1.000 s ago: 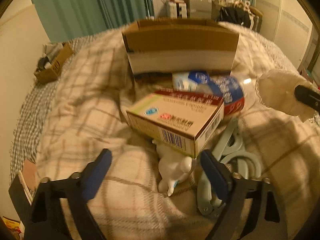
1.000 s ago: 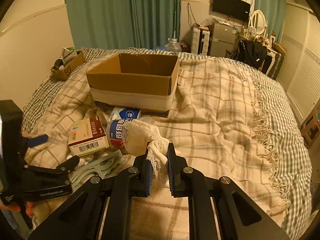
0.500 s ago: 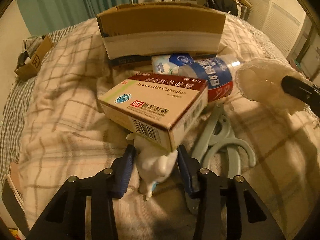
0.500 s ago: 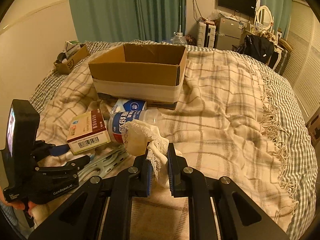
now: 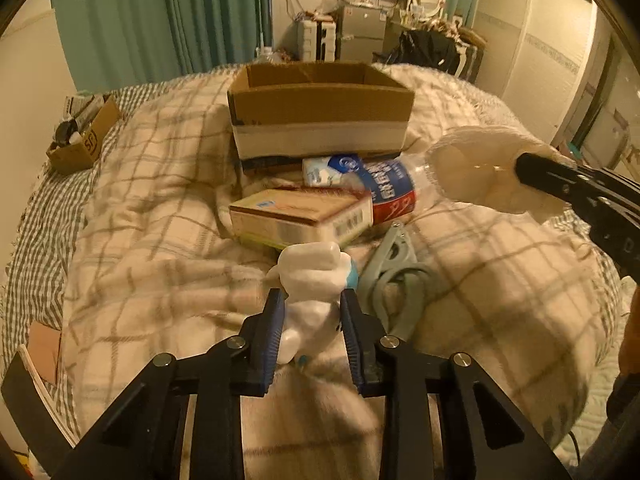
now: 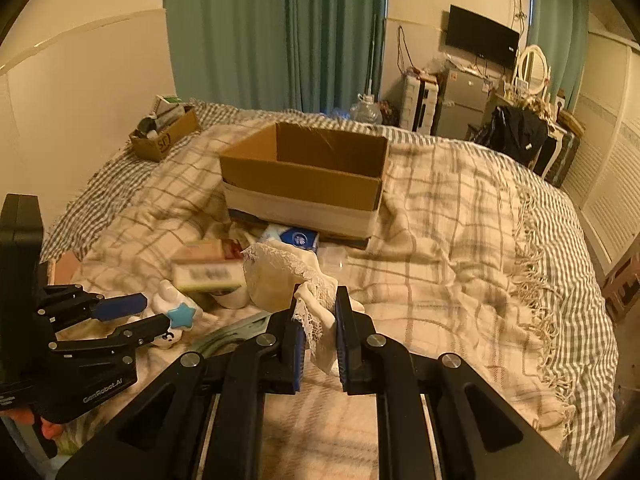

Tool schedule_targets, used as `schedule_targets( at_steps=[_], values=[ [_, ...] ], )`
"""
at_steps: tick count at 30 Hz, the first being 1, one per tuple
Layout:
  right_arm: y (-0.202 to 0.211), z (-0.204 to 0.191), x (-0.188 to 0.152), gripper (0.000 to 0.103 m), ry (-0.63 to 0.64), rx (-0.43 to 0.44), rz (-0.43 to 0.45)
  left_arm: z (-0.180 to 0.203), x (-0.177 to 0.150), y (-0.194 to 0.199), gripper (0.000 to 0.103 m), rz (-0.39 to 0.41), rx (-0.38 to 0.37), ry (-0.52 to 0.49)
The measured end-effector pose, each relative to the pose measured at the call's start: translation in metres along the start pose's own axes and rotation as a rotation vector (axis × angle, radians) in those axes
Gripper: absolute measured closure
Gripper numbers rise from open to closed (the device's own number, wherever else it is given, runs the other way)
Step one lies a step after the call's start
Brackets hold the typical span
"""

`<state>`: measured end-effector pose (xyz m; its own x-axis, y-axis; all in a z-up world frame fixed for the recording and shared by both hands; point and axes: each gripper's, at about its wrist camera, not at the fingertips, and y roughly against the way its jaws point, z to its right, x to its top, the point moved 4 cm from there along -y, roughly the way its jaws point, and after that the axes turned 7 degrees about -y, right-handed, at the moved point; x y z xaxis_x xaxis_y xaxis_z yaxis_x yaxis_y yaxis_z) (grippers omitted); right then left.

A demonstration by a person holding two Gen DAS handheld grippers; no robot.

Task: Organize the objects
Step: 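Grasp the white plush toy with the left gripper while the right gripper holds the cloth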

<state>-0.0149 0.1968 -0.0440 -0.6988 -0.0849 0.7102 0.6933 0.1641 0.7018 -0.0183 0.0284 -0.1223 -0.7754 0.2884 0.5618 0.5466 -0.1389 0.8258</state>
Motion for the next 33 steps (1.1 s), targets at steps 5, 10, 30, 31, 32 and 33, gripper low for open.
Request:
schedule_targets(
  at_steps=[5, 10, 30, 31, 32, 33],
  values=[
    [0.016, -0.006, 0.002, 0.091, 0.011, 0.003, 0.029, 0.000, 0.005, 0.014, 0.103, 0.040, -0.029, 0.003],
    [0.025, -0.005, 0.002, 0.091, 0.010, 0.000, 0.041, 0.003, 0.004, 0.001, 0.103, 0.010, -0.043, -0.005],
    [-0.016, 0.020, -0.012, 0.091, -0.040, 0.009, -0.045, 0.001, -0.005, -0.066, 0.043, -0.107, 0.009, -0.057],
    [-0.017, 0.021, -0.012, 0.091, -0.042, 0.009, -0.048, 0.003, -0.006, -0.069, 0.051, -0.118, 0.015, -0.069],
    [-0.018, 0.021, -0.012, 0.091, -0.043, 0.008, -0.050, 0.005, -0.008, -0.070, 0.052, -0.125, 0.026, -0.084],
    [-0.018, 0.022, -0.011, 0.091, -0.045, 0.008, -0.051, 0.007, -0.008, -0.068, 0.053, -0.117, 0.034, -0.096]
  ],
)
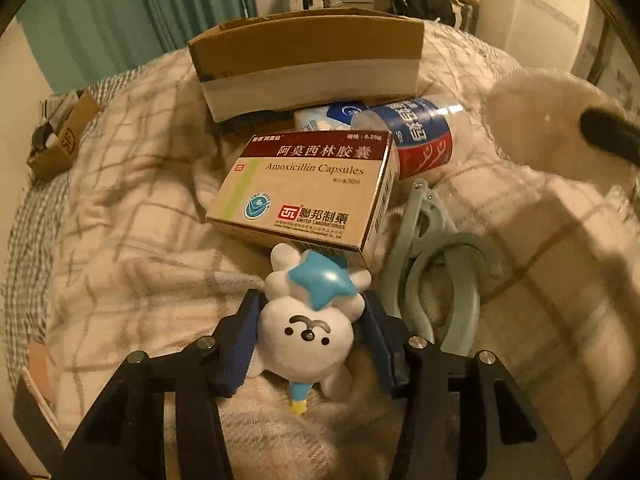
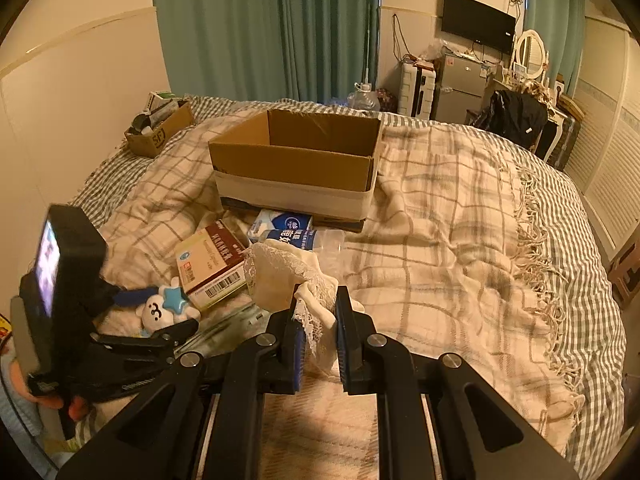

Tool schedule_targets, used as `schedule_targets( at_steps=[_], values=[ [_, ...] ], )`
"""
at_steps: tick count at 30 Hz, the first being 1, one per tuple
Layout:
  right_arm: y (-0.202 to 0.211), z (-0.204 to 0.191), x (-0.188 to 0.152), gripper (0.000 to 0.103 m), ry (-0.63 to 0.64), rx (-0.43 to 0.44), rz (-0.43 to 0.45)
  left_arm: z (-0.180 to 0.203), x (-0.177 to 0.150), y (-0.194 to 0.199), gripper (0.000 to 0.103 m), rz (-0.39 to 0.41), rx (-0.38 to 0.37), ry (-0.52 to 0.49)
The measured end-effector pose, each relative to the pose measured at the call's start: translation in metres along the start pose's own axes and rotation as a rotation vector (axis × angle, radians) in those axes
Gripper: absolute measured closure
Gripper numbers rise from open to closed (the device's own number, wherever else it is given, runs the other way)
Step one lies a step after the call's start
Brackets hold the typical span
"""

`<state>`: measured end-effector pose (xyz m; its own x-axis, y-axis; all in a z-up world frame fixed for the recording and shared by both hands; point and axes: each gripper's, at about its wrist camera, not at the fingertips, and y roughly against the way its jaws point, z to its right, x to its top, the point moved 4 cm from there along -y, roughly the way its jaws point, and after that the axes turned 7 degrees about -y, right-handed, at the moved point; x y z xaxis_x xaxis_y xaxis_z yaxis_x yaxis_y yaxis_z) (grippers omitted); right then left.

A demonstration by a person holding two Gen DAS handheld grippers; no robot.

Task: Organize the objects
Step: 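Grasp the white plush toy with the left gripper while the right gripper holds the cloth, then carry the toy and cloth over the cardboard box and open both grippers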

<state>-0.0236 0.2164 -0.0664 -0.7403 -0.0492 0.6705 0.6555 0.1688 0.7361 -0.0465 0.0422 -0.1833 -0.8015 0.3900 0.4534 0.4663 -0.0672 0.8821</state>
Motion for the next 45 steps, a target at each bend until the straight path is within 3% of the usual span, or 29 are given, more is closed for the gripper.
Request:
schedule_targets(
  at_steps=[7, 15, 25, 29, 37, 45],
  values=[
    [0.009, 0.000, 0.006, 0.091, 0.000, 0.006, 0.023, -0.009, 0.008, 0.040, 0.053, 0.083, -0.025, 0.045],
    [0.033, -0.011, 0.027, 0.091, 0.029, 0.019, 0.084, -0.026, 0.051, 0.110, 0.053, 0.246, 0.000, 0.049],
    [0.049, -0.029, 0.111, 0.091, 0.119, 0.018, 0.188, -0.051, 0.135, 0.138, 0.053, 0.355, 0.039, 0.012],
    [0.035, -0.031, 0.155, 0.092, 0.142, 0.000, 0.211, -0.069, 0.174, 0.128, 0.053, 0.352, 0.026, 0.034],
    [-0.037, -0.018, 0.238, 0.093, 0.121, 0.007, 0.176, -0.097, 0.245, 0.080, 0.053, 0.319, 0.036, 0.050],
    [-0.134, 0.009, 0.264, 0.095, 0.059, 0.010, 0.087, -0.095, 0.285, 0.000, 0.053, 0.257, 0.026, 0.031]
  ],
)
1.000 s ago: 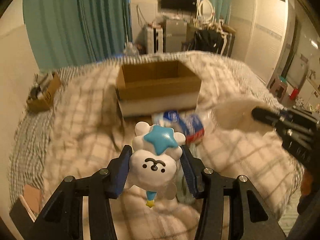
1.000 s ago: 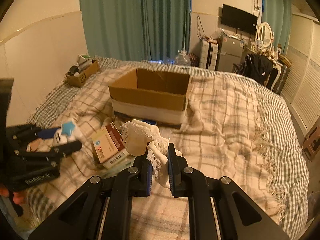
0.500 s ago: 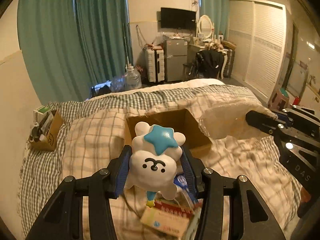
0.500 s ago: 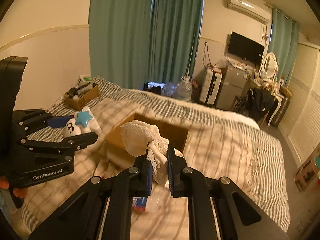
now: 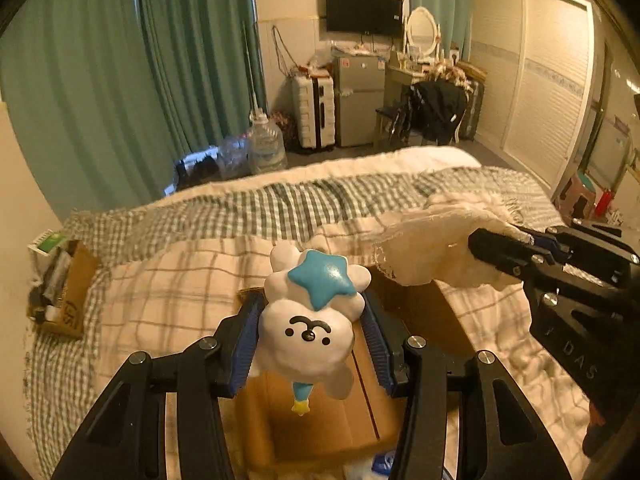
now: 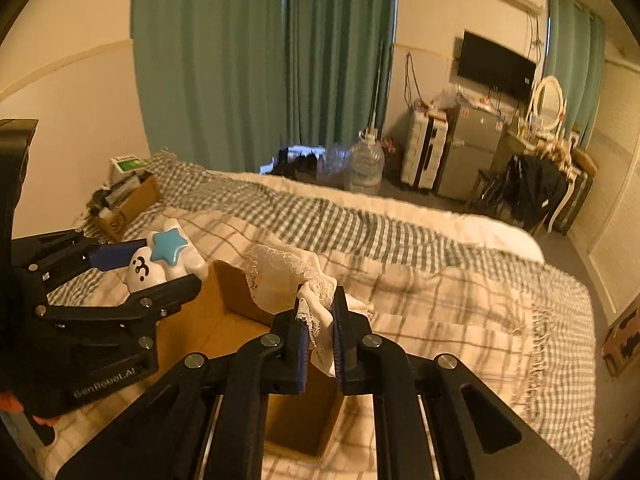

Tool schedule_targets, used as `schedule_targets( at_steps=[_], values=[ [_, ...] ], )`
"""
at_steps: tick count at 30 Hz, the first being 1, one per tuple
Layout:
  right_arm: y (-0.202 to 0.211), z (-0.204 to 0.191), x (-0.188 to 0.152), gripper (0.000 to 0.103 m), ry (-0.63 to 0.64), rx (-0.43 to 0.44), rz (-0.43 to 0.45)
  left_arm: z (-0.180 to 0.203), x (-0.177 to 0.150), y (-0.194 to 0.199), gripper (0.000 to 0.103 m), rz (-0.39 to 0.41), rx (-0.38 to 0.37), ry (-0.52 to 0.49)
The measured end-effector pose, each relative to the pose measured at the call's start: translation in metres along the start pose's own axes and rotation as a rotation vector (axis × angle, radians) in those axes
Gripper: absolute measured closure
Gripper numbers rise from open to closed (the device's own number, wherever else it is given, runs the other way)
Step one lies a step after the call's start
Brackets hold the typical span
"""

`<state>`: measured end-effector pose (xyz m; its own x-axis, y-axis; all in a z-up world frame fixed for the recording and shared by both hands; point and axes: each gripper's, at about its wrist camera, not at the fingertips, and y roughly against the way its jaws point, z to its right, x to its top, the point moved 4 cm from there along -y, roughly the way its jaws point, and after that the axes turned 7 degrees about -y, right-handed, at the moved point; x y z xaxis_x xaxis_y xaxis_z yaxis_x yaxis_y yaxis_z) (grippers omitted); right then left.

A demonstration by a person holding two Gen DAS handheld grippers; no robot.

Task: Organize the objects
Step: 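Carry the toy and cloth over the cardboard box and open both grippers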

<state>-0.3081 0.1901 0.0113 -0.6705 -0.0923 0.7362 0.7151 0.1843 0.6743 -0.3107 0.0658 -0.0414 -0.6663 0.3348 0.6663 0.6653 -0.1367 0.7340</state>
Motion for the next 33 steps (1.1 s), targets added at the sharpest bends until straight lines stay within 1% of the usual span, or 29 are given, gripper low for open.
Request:
schedule_targets(
  at_steps=[3, 5, 7, 9, 10, 12, 13, 14, 16, 18, 21, 23, 25, 26, 28, 29, 31, 33],
  values=[
    [-0.027, 0.010, -0.015, 0.095, -0.020, 0.008, -0.043, 0.001, -0.006, -0.034, 0.053, -0.044, -0.008, 0.006],
    [-0.043, 0.013, -0.023, 0.095, -0.030, 0.012, -0.066, 0.001, -0.012, -0.049, 0.053, -0.058, -0.018, 0.007],
    [-0.055, 0.016, -0.030, 0.095, -0.047, 0.035, -0.085, -0.001, -0.021, -0.064, 0.053, -0.077, -0.032, 0.013],
    [-0.060, 0.016, -0.033, 0.095, -0.051, 0.059, -0.086, -0.001, -0.026, -0.071, 0.053, -0.070, -0.045, 0.025],
    [-0.059, 0.017, -0.033, 0.095, -0.061, 0.064, -0.066, -0.001, -0.027, -0.070, 0.052, -0.064, -0.045, 0.028],
    [-0.054, 0.017, -0.031, 0.092, -0.071, 0.077, -0.051, -0.001, -0.026, -0.065, 0.047, -0.049, -0.033, 0.030],
    [-0.049, 0.019, -0.030, 0.087, -0.082, 0.075, -0.039, -0.002, -0.025, -0.061, 0.035, -0.041, -0.030, 0.034],
    [-0.043, 0.020, -0.027, 0.081, -0.093, 0.076, -0.027, -0.004, -0.025, -0.054, 0.025, -0.030, -0.027, 0.043],
    [-0.029, 0.021, -0.022, 0.054, -0.101, 0.060, -0.006, -0.011, -0.021, -0.042, 0.023, -0.017, -0.025, 0.063],
    [-0.013, 0.020, -0.015, 0.042, -0.103, 0.046, 0.018, -0.015, -0.019, -0.024, 0.023, -0.008, -0.017, 0.075],
    [0.024, 0.017, -0.007, 0.040, -0.098, 0.034, 0.043, -0.022, -0.018, 0.006, 0.021, 0.007, 0.010, 0.091],
    [0.052, 0.015, -0.004, 0.035, -0.090, 0.010, 0.066, -0.025, -0.019, 0.031, 0.014, 0.018, 0.019, 0.103],
    [0.083, 0.013, -0.002, 0.025, -0.083, -0.007, 0.088, -0.027, -0.022, 0.063, 0.013, 0.045, 0.025, 0.107],
    [0.095, 0.012, -0.002, 0.022, -0.083, -0.012, 0.095, -0.027, -0.025, 0.081, 0.013, 0.058, 0.031, 0.104],
    [0.129, 0.006, -0.005, 0.019, -0.070, -0.037, 0.112, -0.027, -0.029, 0.107, 0.013, 0.082, 0.048, 0.103],
    [0.144, 0.002, -0.008, 0.018, -0.060, -0.048, 0.122, -0.027, -0.035, 0.124, 0.010, 0.097, 0.054, 0.105],
    [0.171, -0.004, -0.013, 0.011, -0.049, -0.061, 0.143, -0.027, -0.044, 0.148, 0.005, 0.117, 0.051, 0.116],
    [0.199, -0.012, -0.024, 0.005, -0.040, -0.056, 0.159, -0.025, -0.056, 0.168, 0.004, 0.134, 0.043, 0.130]
  ],
)
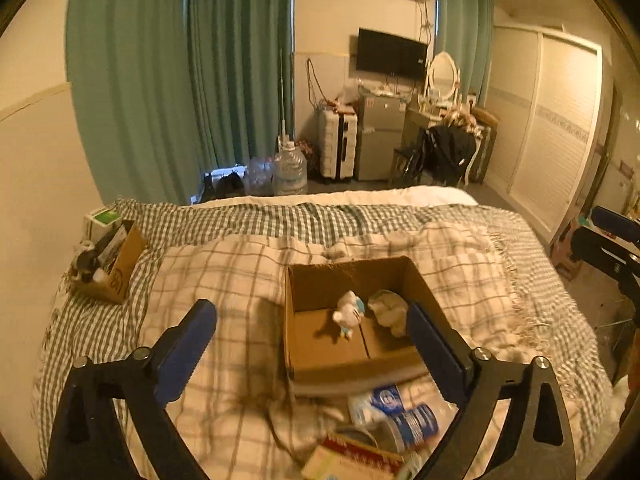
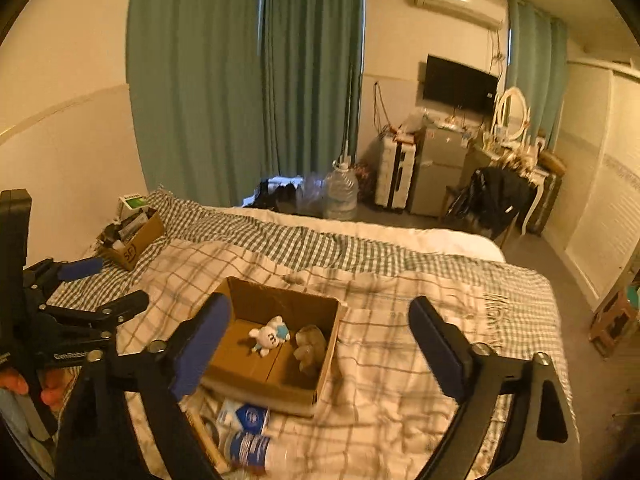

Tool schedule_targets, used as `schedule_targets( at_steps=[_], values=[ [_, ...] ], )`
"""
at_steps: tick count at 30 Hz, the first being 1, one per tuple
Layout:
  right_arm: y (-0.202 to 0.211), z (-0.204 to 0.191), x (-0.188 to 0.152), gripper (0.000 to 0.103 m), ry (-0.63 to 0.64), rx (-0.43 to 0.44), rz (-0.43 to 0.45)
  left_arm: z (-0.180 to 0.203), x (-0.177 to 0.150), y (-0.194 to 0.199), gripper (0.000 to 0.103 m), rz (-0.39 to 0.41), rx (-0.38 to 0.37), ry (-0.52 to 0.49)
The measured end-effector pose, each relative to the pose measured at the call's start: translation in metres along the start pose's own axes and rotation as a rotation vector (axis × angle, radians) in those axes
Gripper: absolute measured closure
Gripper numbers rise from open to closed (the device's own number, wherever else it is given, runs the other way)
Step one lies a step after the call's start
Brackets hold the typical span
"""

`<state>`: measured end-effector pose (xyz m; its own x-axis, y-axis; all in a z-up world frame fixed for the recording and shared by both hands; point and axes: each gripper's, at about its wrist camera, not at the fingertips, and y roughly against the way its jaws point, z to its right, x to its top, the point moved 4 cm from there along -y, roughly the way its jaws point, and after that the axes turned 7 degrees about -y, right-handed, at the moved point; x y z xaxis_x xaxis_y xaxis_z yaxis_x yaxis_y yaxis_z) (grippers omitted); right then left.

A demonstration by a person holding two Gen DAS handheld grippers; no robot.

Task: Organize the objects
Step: 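Grasp the grey plastic clip with the left gripper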

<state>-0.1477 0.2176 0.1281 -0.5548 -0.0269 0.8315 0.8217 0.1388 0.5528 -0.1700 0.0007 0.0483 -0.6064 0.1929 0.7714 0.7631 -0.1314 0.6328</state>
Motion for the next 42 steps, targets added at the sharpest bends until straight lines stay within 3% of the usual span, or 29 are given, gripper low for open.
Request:
schedule_targets(
  at_steps=[5, 11, 14, 19, 23, 36, 37, 39, 42],
  values=[
    [0.044, -0.010, -0.030, 0.000, 0.025, 0.009, 0.007, 0.003, -0.040, 0.035, 0.002, 0.008, 0.011, 0.010],
    [0.052, -0.010, -0.088, 0.000, 0.027, -0.007, -0.046, 0.013, -0.093, 0.035, 0.002, -0.034, 0.016, 0.060],
    [0.039, -0.007, -0.118, 0.000, 0.002, -0.010, -0.084, 0.022, -0.125, 0.022, 0.002, -0.077, 0.079, 0.052],
    [0.012, 0.003, -0.167, 0.000, -0.038, -0.048, -0.140, 0.042, -0.174, -0.006, 0.002, -0.185, 0.070, 0.065],
    [-0.012, 0.016, -0.197, 0.000, -0.094, -0.051, -0.213, 0.070, -0.203, -0.027, 0.002, -0.266, 0.071, 0.003],
    [-0.034, 0.034, -0.218, 0.000, -0.128, -0.063, -0.273, 0.129, -0.242, -0.059, 0.005, -0.392, -0.112, -0.086],
    [-0.034, 0.034, -0.218, 0.000, -0.130, -0.065, -0.275, 0.129, -0.243, -0.065, 0.006, -0.410, -0.142, -0.066],
    [-0.035, 0.036, -0.220, 0.000, -0.135, -0.074, -0.283, 0.127, -0.243, -0.071, 0.020, -0.433, -0.204, -0.023],
    [-0.035, 0.038, -0.221, 0.000, -0.141, -0.083, -0.289, 0.134, -0.243, -0.066, 0.043, -0.427, -0.234, -0.052]
  ],
)
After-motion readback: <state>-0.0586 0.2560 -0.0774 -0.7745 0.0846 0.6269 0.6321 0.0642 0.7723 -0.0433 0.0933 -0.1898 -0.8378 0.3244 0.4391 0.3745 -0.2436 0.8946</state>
